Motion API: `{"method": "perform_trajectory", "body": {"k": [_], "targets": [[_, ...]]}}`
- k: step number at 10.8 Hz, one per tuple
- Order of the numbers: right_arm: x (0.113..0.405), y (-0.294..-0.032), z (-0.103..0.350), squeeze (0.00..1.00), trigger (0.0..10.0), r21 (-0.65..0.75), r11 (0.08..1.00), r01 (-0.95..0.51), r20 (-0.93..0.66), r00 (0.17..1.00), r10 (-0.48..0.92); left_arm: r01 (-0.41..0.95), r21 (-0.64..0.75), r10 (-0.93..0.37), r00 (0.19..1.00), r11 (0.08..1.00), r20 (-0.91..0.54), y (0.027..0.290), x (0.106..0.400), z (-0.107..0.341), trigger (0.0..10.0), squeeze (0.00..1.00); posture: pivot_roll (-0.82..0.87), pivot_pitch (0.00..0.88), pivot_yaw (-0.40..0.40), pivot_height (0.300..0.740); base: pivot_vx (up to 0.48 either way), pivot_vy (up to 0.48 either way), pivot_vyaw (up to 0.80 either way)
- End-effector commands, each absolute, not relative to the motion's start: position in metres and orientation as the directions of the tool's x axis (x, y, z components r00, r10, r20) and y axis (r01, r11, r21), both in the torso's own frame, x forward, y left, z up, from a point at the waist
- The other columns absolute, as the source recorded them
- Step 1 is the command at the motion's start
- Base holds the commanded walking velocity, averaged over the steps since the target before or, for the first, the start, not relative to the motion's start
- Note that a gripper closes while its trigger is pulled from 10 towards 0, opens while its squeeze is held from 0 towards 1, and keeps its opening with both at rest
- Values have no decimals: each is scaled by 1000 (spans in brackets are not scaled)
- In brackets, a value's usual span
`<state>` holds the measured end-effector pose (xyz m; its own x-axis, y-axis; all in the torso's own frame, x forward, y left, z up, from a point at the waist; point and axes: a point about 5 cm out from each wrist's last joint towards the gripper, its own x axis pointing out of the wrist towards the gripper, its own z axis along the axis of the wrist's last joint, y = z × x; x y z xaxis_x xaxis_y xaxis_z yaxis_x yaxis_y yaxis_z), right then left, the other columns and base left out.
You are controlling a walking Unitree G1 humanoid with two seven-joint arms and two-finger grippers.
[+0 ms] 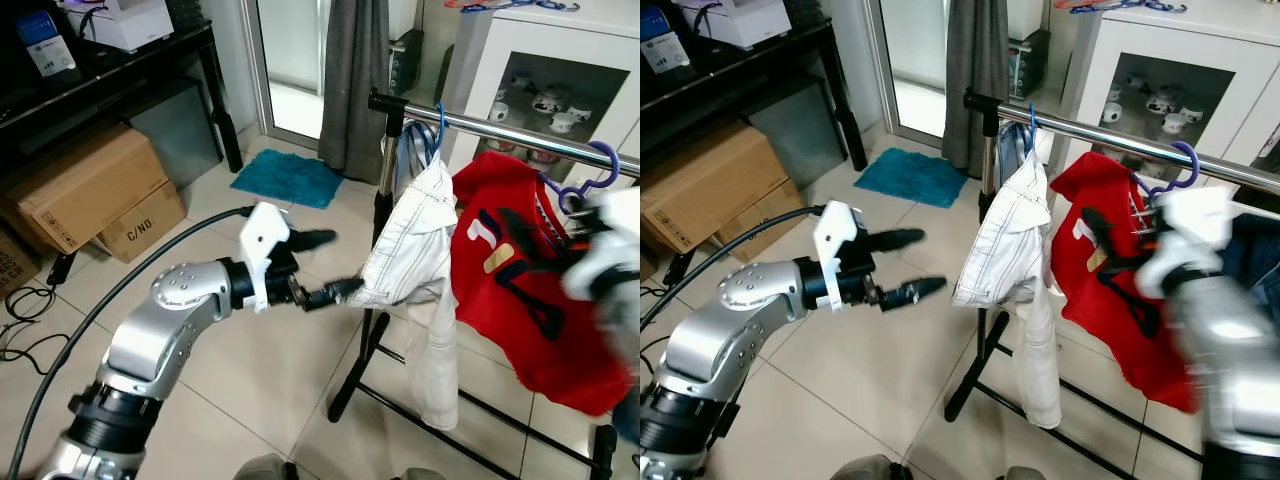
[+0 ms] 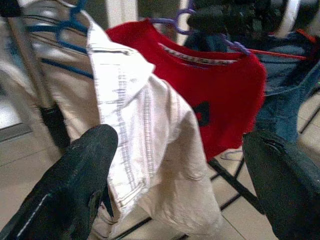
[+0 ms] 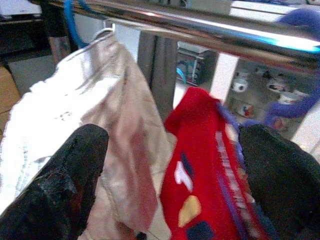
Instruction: Hang hanger
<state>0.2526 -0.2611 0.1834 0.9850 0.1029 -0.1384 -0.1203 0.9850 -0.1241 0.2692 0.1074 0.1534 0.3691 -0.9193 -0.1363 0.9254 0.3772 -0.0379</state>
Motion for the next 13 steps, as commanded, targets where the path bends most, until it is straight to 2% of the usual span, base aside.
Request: {"method": "perform_trajectory", "body": {"k": [1, 2, 4, 5, 6, 7, 9, 11, 12, 13], "targets": [[253, -267, 188, 1000, 10000, -116, 987, -113, -142, 985, 96, 937, -21, -929, 344, 350, -135, 105, 271, 160, 10000, 1000, -105, 0, 67, 740, 0, 0, 0], [254, -277, 191, 1000, 10000, -117, 991, -72, -156, 986, 53, 941, -19, -934, 332, 337, -132, 103, 272, 162, 10000, 1000, -110, 0, 72, 740, 0, 0, 0], [260, -292, 178, 1000, 10000, -93, 994, -49, -281, 959, 21, 954, -17, -946, 296, 301, -133, 100, 273, 164, 10000, 1000, -125, 0, 85, 740, 0, 0, 0], [274, -296, 174, 678, 10000, -108, 992, -67, -305, 952, 31, 958, -13, -950, 283, 287, -133, 98, 274, 165, 10000, 1000, -141, 0, 101, 740, 0, 0, 0], [290, -302, 175, 0, 10000, -104, 993, -55, -295, 955, 22, 961, -13, -953, 272, 276, -131, 96, 276, 166, 10000, 1000, -147, 0, 110, 740, 0, 0, 0], [303, -313, 175, 0, 10000, -116, 993, -23, -315, 949, -15, 964, -10, -956, 260, 264, -135, 94, 277, 166, 10000, 1000, -152, 0, 114, 740, 0, 0, 0], [308, -320, 172, 0, 10000, -106, 994, -35, -325, 946, -1, 965, -3, -956, 259, 262, -136, 93, 277, 166, 10000, 1000, -141, 0, 100, 740, 0, 0, 0], [311, -313, 179, 0, 10000, -59, 990, -131, -301, 948, 108, 964, -3, -955, 263, 266, -134, 95, 277, 166, 10000, 1000, -139, 0, 97, 740, 0, 0, 0], [316, -310, 185, 0, 7608, -56, 981, -187, -293, 942, 163, 964, 0, -955, 263, 266, -134, 94, 277, 166, 10000, 1000, -140, 0, 96, 740, 0, 0, 0], [316, -311, 187, 0, 7490, -67, 978, -198, -303, 938, 169, 964, 2, -955, 263, 266, -135, 94, 277, 165, 10000, 1000, -141, 0, 96, 740, 0, 0, 0]]}}
